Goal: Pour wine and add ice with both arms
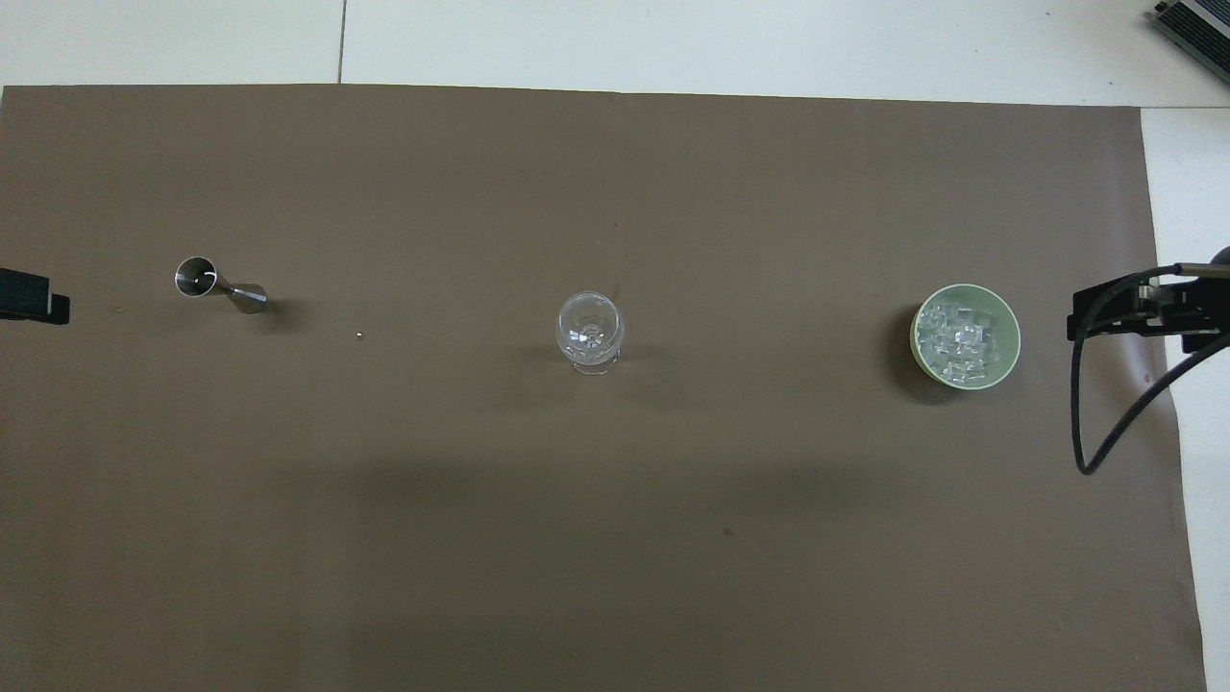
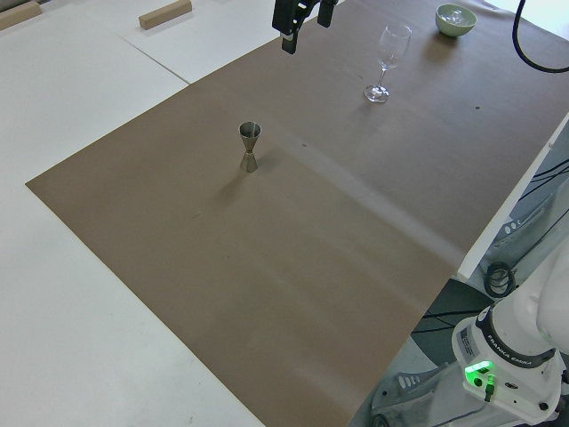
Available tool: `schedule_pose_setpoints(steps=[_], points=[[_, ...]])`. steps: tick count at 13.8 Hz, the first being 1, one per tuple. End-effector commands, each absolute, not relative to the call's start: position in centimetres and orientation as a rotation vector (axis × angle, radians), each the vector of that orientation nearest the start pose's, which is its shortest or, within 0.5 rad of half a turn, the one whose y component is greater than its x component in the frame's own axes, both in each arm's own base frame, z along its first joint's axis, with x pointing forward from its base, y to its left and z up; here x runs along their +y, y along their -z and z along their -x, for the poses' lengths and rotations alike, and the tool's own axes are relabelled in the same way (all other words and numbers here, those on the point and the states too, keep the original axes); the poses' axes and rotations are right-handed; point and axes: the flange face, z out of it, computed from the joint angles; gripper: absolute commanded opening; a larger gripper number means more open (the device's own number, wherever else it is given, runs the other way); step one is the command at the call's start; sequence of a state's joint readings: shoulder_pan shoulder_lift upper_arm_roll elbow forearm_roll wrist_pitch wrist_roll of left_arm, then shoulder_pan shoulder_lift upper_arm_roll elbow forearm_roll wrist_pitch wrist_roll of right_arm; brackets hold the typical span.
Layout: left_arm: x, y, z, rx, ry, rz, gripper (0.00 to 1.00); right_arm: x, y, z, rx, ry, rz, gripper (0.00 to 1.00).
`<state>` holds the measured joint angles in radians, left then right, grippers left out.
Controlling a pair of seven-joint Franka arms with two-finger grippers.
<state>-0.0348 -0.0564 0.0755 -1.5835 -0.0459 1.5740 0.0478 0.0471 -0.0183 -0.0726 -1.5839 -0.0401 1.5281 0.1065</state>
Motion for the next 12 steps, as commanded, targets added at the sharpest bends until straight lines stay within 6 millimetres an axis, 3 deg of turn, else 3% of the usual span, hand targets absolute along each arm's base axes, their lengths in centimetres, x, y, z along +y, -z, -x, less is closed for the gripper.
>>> schedule_pose_setpoints(steps=[1,7,12], points=[[2.0,-65.1,-53.1,0.025,0.094,3.167,1.00,-1.9,-62.6,-53.7,0.172,-0.063,3.151,1.00],[2.0,-65.0,-52.9,-0.043,0.081,3.169,1.00,-1.9,-62.6,-53.7,0.175,-0.060,3.150,1.00],[3.6,-65.1,-53.5,-0.085,0.108,3.163,1.00,-1.9,-62.6,-53.7,0.172,-0.060,3.150,1.00]])
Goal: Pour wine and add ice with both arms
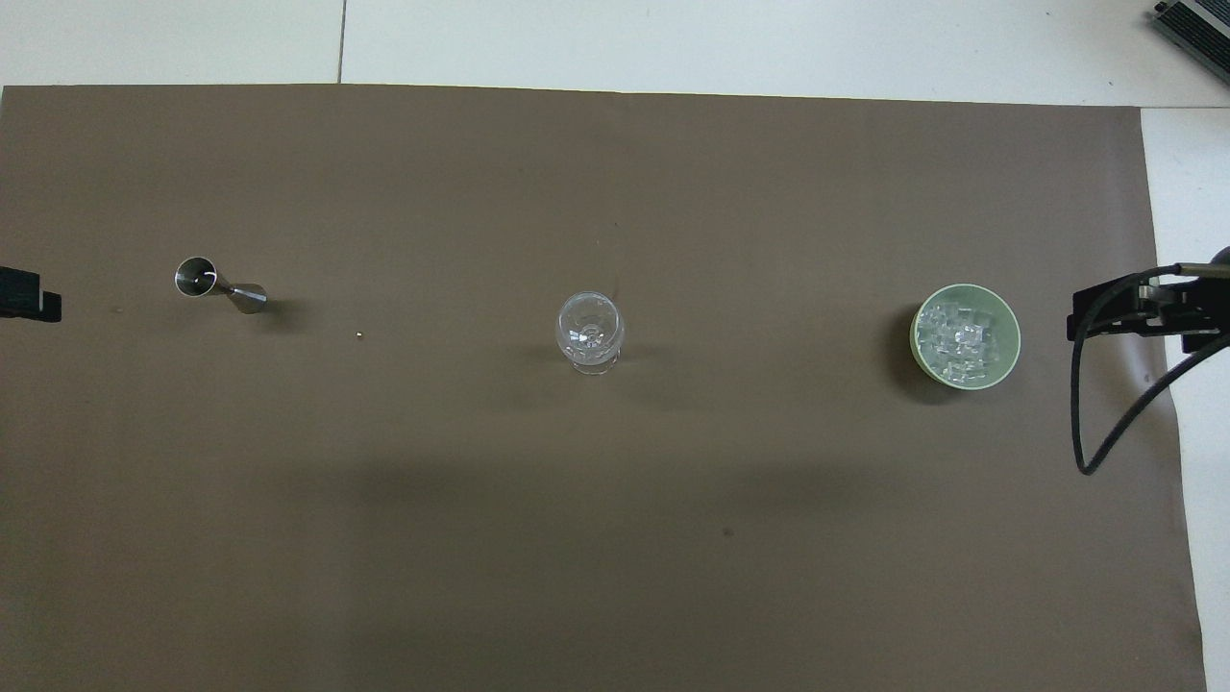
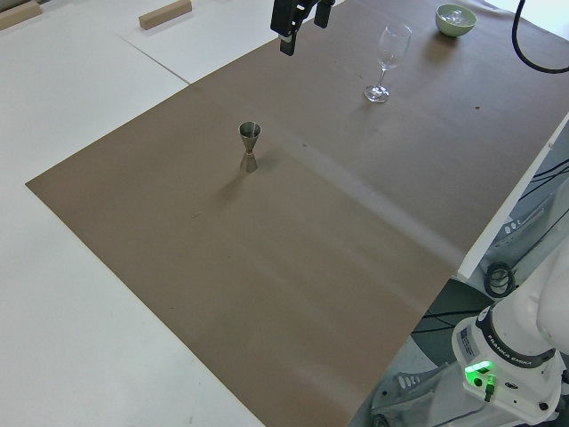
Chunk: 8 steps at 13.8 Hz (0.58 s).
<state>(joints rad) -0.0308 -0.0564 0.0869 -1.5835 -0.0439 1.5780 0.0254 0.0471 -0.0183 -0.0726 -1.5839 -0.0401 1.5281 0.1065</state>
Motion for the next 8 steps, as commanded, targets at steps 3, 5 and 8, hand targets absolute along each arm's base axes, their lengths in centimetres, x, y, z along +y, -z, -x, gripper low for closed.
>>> schedule_pose_setpoints(steps=[3,5,8], points=[[3.3,-64.6,-55.9,-0.082,0.092,3.167,1.00,-1.9,-62.6,-53.7,0.172,-0.060,3.150,1.00],[4.0,-64.1,-58.7,-0.101,0.063,3.161,1.00,-1.9,-62.6,-53.7,0.172,-0.060,3.150,1.00],[6.1,-60.8,-63.5,-0.160,-0.055,3.147,1.00,-1.9,-62.6,-53.7,0.172,-0.063,3.150,1.00]])
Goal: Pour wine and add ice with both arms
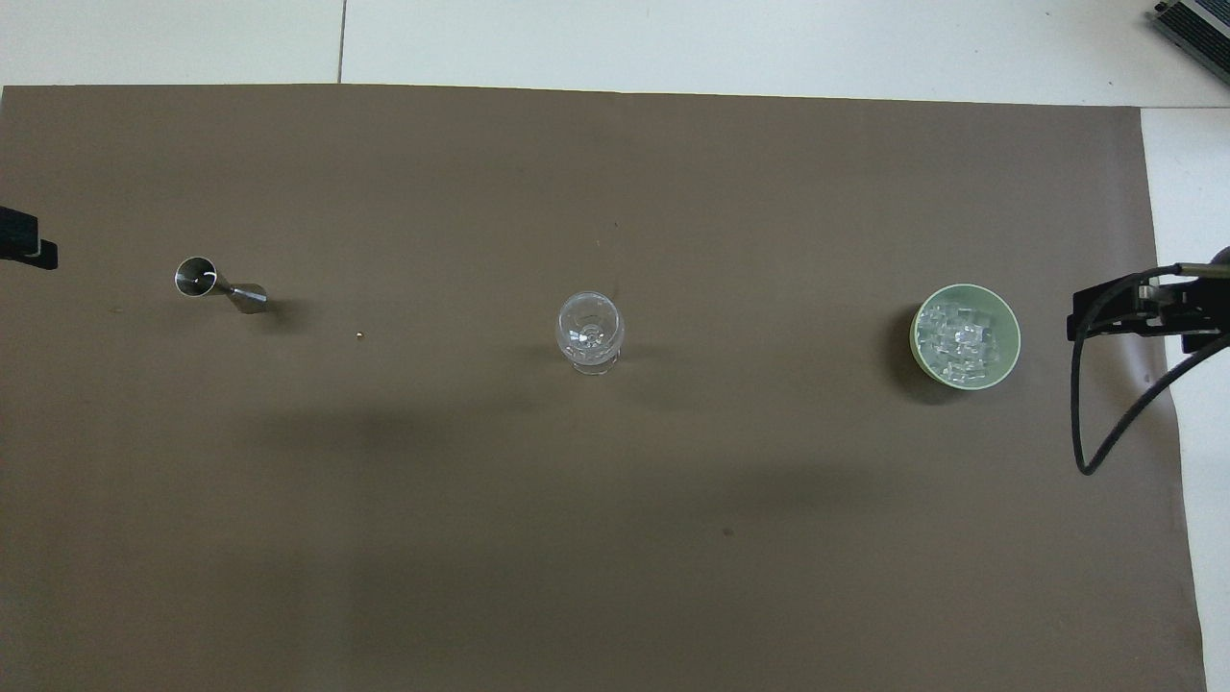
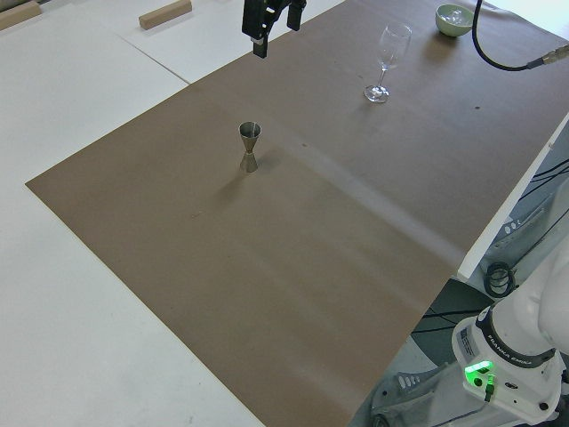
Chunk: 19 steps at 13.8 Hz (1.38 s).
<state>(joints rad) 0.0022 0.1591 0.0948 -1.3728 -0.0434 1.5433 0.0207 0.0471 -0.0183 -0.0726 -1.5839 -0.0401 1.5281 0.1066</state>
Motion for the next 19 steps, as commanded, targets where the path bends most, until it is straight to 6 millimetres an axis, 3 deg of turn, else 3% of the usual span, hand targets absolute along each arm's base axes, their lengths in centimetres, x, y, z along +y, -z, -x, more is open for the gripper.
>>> schedule_pose_setpoints(steps=[1,3,5,6,8,10,13,16,19], points=[[7.0,-60.2,-64.4,-0.189,-0.065,3.163,1.00,-1.9,-62.6,-53.7,0.172,-0.063,3.150,1.00],[9.9,-58.2,-65.7,-0.290,-0.081,3.221,1.00,-1.9,-62.6,-53.7,0.172,-0.060,3.150,1.00],[11.4,-56.1,-66.8,-0.464,-0.106,3.288,1.00,-1.9,-62.6,-53.7,0.172,-0.060,3.150,1.00],[13.1,-54.8,-67.2,-0.658,-0.127,3.323,1.00,-1.9,-62.6,-53.7,0.172,-0.060,3.150,1.00],[13.7,-53.7,-67.6,-0.975,-0.167,3.305,1.00,-1.9,-62.6,-53.7,0.172,-0.060,3.150,1.00],[16.9,-51.4,-66.8,-1.315,-0.287,3.313,1.00,-1.9,-62.6,-53.7,0.172,-0.063,3.150,1.00],[16.8,-47.6,-66.7,-1.697,-0.465,3.207,1.00,-1.9,-62.6,-53.7,0.172,-0.063,3.150,1.00],[16.9,-44.9,-67.2,-2.078,-0.530,3.026,1.00,-1.9,-62.6,-53.7,0.172,-0.063,3.150,1.00],[18.2,-42.0,-66.8,-2.449,-0.650,2.818,1.00,-1.9,-62.6,-53.7,0.172,-0.060,3.150,1.00]])
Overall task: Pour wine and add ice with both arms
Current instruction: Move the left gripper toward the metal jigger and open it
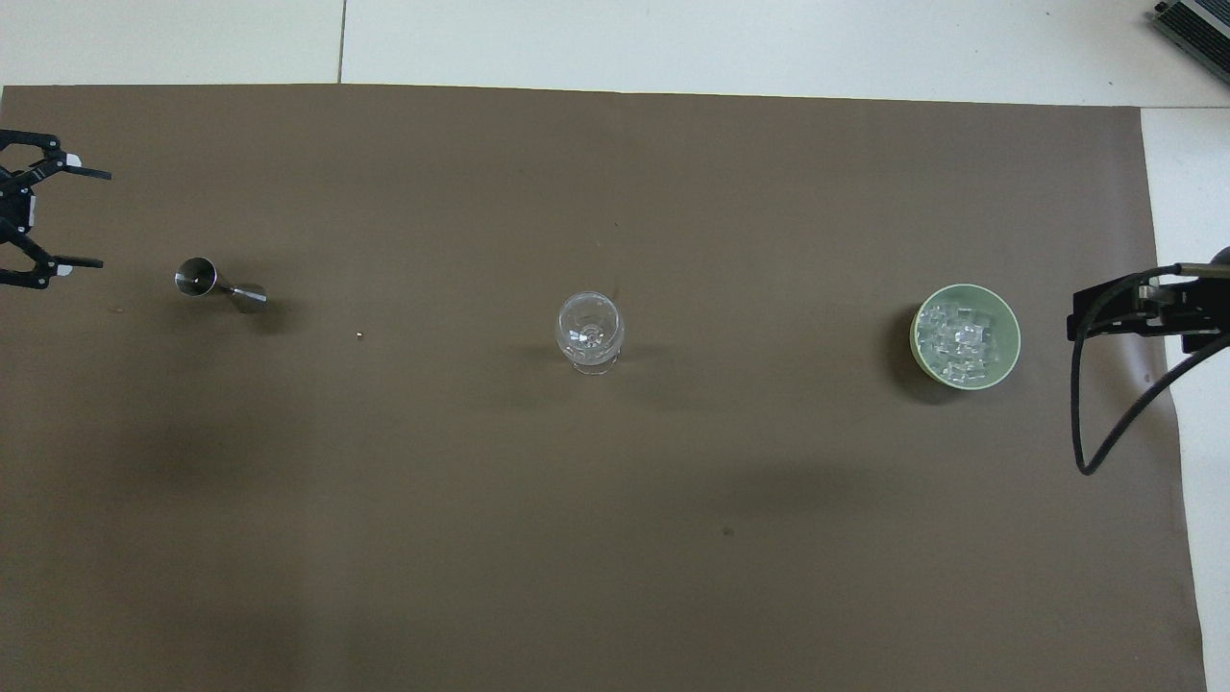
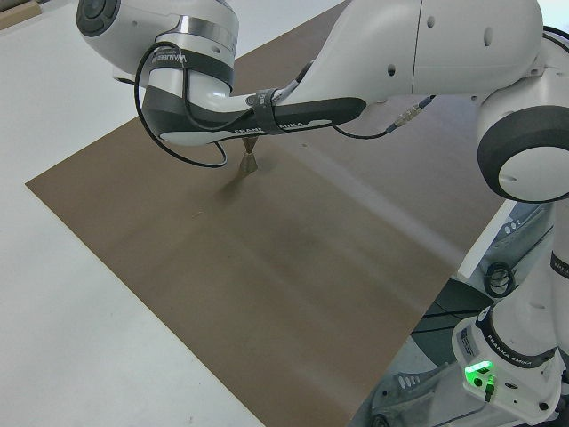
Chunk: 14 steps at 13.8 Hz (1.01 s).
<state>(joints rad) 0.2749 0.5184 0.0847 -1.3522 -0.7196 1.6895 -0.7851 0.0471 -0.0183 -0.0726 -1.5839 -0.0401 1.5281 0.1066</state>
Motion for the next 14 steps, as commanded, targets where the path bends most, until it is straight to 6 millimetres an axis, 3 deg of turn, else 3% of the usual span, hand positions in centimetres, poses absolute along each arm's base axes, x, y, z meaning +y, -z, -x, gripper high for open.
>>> schedule_pose_setpoints(steps=[1,6,12,14], points=[[18.6,-41.1,-66.6,1.662,0.446,-1.770,1.00,-1.9,-62.6,-53.7,0.172,-0.063,3.150,1.00],[18.6,-36.4,-65.3,1.868,0.550,-1.451,1.00,-1.9,-62.6,-53.7,0.172,-0.060,3.150,1.00],[18.5,-32.4,-61.5,1.954,0.575,-1.226,1.00,-1.9,-62.6,-53.7,0.172,-0.060,3.150,1.00],[18.8,-32.2,-60.9,1.958,0.579,-1.207,1.00,-1.9,-62.6,-53.7,0.172,-0.060,3.150,1.00]])
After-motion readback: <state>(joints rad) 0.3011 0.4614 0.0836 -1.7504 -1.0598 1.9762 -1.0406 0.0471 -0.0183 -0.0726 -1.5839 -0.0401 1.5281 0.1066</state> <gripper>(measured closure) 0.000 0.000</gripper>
